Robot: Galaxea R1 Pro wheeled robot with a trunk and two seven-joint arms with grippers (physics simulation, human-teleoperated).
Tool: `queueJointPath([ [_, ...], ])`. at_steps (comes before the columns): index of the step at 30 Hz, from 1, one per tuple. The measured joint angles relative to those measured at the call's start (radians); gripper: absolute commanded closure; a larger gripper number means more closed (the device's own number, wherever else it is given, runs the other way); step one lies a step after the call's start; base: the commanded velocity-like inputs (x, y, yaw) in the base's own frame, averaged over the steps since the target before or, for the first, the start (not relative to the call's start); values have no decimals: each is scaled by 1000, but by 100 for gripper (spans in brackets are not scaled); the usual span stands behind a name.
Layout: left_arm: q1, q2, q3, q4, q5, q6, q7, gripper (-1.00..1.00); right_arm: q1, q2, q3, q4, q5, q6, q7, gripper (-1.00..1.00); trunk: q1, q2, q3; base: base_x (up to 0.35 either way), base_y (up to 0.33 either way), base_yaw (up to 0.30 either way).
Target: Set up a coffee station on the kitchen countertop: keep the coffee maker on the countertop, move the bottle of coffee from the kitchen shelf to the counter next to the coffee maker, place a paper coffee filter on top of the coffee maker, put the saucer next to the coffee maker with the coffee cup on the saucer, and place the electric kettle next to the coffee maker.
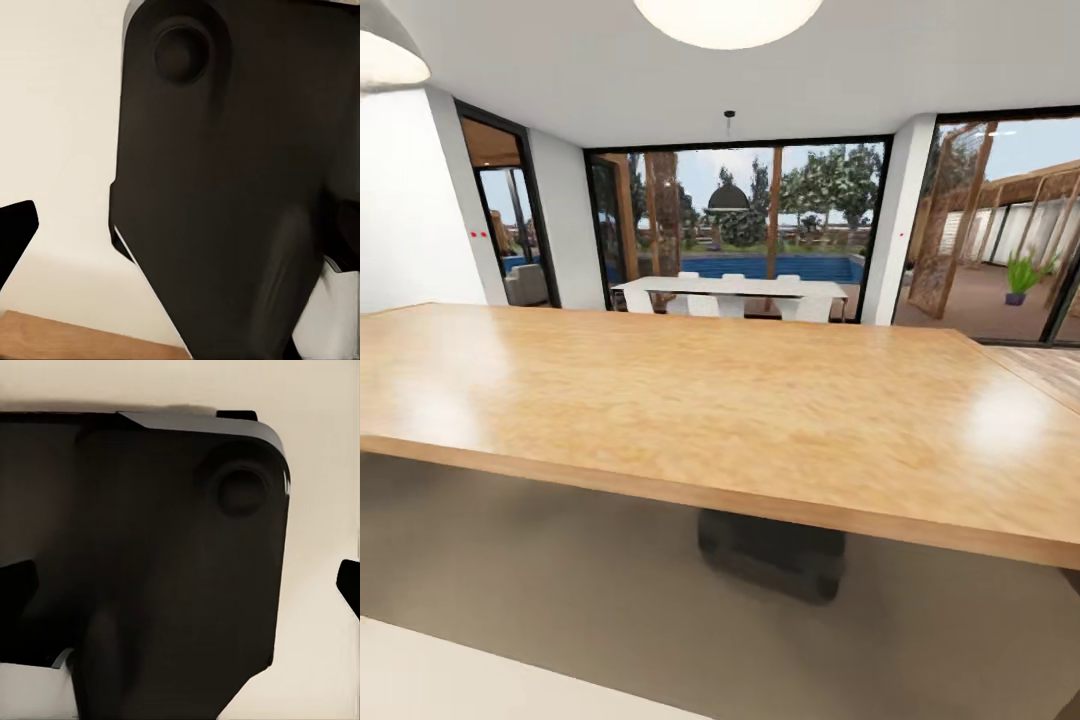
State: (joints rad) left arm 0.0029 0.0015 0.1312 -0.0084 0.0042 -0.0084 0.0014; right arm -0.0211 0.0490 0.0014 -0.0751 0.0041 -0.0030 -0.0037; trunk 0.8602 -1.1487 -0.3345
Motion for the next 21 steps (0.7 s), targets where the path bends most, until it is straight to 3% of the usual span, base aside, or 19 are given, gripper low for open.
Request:
queueJointPath([
  [21,0,1,6,1,0,0,2,-100,0,-3,0,-2,-1,-41,0,-100,-81,147,66,0,0,11],
])
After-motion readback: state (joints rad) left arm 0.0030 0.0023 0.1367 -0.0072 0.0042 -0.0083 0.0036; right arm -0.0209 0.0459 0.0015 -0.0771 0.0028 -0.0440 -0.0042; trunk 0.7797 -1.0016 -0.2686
